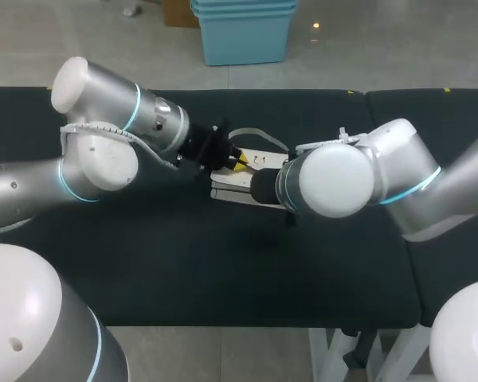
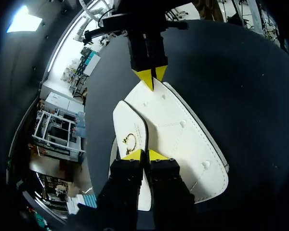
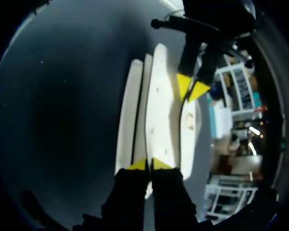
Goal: Pick up the bag, open it, inspect its contents, close it, and place it on the opposite side
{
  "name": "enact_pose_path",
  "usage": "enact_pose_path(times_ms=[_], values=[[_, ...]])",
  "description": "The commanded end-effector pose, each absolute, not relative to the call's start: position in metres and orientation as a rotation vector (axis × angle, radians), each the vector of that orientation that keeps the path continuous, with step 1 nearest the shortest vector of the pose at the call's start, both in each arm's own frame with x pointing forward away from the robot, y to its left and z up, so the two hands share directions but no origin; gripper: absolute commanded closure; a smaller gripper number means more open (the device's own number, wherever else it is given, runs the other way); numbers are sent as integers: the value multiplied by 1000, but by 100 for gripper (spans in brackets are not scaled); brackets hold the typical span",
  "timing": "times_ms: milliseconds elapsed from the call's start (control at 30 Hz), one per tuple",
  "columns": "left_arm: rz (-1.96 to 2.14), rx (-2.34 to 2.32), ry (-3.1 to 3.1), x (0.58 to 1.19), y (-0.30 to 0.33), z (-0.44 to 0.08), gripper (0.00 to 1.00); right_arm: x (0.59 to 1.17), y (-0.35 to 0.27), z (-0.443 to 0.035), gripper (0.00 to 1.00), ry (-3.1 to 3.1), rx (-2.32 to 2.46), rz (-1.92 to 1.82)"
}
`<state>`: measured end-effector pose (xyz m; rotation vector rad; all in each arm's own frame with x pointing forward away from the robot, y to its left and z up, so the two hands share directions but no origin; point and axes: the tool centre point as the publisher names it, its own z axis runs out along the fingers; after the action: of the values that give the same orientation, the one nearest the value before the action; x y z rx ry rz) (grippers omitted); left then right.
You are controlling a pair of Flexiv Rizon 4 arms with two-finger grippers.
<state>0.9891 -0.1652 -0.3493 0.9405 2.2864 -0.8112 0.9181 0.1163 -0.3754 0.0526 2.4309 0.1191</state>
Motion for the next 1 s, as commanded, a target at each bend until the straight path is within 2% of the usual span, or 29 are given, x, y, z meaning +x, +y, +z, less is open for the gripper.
enact_pose_path(times_ms=[33, 300, 600, 633, 667, 800, 1000], values=[[-888, 923, 2354, 1007, -157, -337, 100, 917, 117, -378, 100, 2427, 53, 121], [-994, 819, 2488, 1033, -157, -318, 100, 917, 117, -378, 100, 2427, 53, 121], [-1037, 795, 2561, 1041, -157, -320, 100, 917, 117, -378, 100, 2427, 53, 121], [-1037, 799, 2558, 1039, -157, -322, 92, 917, 117, -378, 100, 2427, 53, 121], [-1036, 801, 2556, 1036, -156, -323, 69, 917, 117, -378, 100, 2427, 53, 121], [-999, 793, 2541, 1026, -155, -329, 20, 917, 117, -378, 100, 2427, 53, 121], [-959, 714, 2577, 1029, -159, -341, 9, 917, 117, -378, 100, 2427, 53, 121]])
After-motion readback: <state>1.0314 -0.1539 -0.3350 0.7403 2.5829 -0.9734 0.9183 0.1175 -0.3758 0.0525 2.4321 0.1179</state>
